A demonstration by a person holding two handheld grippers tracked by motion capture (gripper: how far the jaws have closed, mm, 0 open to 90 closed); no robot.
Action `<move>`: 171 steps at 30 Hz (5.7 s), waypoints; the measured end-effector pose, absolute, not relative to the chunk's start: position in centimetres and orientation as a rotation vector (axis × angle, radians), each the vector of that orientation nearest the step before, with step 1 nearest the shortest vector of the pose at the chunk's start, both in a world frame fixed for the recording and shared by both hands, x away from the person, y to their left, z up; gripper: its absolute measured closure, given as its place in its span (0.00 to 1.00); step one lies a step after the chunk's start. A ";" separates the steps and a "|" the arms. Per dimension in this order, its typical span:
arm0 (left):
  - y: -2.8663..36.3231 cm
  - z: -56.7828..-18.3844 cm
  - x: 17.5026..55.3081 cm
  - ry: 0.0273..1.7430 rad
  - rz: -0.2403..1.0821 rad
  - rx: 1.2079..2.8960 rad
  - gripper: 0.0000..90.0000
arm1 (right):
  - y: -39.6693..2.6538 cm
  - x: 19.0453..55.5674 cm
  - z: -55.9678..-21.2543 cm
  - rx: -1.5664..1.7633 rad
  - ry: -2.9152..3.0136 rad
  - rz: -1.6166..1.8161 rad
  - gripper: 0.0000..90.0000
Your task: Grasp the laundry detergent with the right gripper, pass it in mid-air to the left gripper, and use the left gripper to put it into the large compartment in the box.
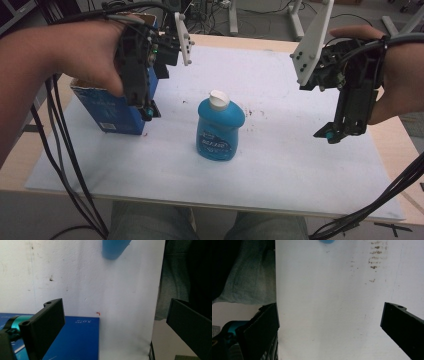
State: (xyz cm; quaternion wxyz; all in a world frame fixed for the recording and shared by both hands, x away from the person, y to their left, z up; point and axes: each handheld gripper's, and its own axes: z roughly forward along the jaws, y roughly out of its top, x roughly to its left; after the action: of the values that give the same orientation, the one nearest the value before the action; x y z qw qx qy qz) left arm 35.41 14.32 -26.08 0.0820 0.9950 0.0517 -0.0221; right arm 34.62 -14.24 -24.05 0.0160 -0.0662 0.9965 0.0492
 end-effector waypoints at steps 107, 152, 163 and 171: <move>14.5 -27.3 34.3 0.174 -0.054 2.978 0.02 | -9.4 35.6 -41.4 0.234 2.803 1.637 0.15; 14.4 -27.2 34.2 0.185 -0.036 2.975 0.02 | -9.1 34.2 -41.7 0.134 2.614 1.699 0.51; 13.8 -25.8 34.2 0.180 -0.009 2.978 0.02 | -9.1 34.1 -40.0 0.105 2.604 1.711 0.51; 11.9 -24.3 34.1 0.178 -0.015 3.013 0.02 | -8.8 33.7 -39.0 0.057 2.618 1.728 0.51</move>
State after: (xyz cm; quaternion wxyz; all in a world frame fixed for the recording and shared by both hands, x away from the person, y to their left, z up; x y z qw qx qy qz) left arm 34.10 11.93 -24.34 0.0614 0.9964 0.0589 -0.0050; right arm 33.66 -8.83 -39.00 0.0024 0.0182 0.8345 0.5507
